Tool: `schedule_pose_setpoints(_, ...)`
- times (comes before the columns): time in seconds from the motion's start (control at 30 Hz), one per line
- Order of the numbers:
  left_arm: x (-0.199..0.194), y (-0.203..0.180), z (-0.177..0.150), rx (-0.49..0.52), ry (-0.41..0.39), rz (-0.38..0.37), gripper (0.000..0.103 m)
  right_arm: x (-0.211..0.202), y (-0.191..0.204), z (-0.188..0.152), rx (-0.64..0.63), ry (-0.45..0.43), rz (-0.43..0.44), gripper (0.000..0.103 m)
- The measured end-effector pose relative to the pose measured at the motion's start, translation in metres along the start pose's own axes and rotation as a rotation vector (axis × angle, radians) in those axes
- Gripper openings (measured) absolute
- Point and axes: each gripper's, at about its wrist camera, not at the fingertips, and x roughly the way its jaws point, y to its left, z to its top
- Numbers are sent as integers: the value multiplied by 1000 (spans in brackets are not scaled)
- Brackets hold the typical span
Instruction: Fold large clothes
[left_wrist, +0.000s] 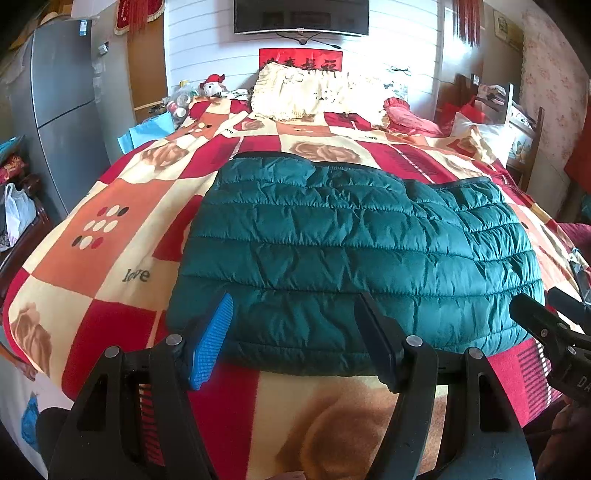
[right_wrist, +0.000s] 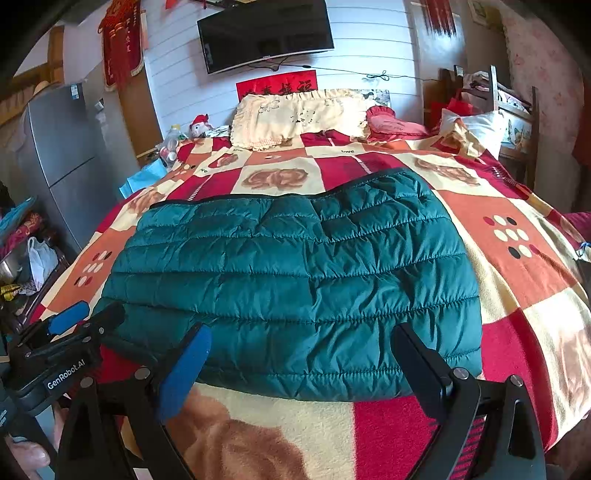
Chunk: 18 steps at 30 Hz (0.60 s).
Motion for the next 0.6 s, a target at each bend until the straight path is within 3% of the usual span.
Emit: schedule_pose_setpoints(0.6,13,13,5,-15,-1,8,69,12,-2,1,10,23,-1,97)
